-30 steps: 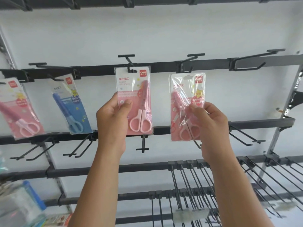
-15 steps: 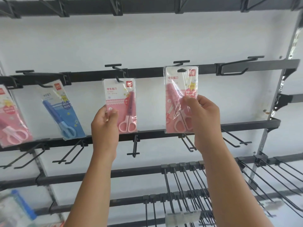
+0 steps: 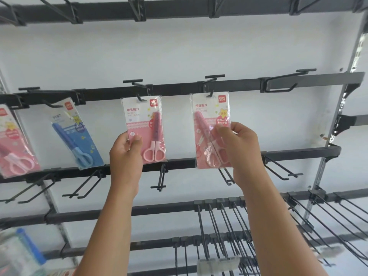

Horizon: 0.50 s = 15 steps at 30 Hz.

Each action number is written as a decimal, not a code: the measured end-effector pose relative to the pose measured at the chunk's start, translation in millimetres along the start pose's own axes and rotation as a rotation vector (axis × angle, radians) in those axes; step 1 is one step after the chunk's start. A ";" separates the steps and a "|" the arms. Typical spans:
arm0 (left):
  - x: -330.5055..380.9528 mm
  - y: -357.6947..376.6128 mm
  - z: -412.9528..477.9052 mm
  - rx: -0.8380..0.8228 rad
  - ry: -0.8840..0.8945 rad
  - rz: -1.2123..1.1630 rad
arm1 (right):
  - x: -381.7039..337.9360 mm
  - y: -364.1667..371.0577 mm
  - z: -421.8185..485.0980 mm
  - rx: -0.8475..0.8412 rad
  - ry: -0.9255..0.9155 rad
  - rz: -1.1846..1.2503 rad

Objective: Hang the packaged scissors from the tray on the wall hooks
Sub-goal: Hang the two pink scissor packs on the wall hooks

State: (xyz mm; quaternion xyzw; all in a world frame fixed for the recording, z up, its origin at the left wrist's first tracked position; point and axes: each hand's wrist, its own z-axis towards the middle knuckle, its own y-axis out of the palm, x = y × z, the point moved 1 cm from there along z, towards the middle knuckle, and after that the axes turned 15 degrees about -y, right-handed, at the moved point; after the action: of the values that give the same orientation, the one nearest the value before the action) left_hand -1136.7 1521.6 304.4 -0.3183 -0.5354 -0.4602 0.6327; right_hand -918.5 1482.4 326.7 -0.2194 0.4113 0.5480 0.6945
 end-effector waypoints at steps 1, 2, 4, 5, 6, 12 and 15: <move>0.3 0.3 -0.2 0.001 -0.001 0.001 | 1.4 0.6 1.7 0.000 -0.005 -0.022; 0.7 0.5 -0.6 0.001 0.000 0.006 | 3.5 1.4 3.7 -0.001 -0.012 -0.052; 1.2 0.6 -1.2 -0.005 -0.001 0.023 | 7.1 2.7 6.8 -0.010 -0.027 -0.113; 1.5 0.6 -1.5 -0.006 -0.003 0.032 | 8.8 3.2 7.9 -0.018 -0.032 -0.145; 1.5 0.1 -1.7 -0.006 -0.002 0.043 | 10.3 3.6 8.7 -0.029 -0.036 -0.173; 3.3 -4.6 -6.0 0.005 0.035 0.128 | 13.1 -2.7 3.2 -0.065 -0.105 -0.282; 4.1 -9.0 -13.5 0.028 0.057 0.153 | 9.6 -9.9 -4.3 -0.071 -0.143 -0.329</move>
State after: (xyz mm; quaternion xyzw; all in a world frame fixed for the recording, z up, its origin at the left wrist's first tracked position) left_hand -1139.9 1505.2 304.6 -0.3361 -0.4975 -0.4118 0.6856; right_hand -910.0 1481.7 315.1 -0.2686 0.3000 0.4551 0.7942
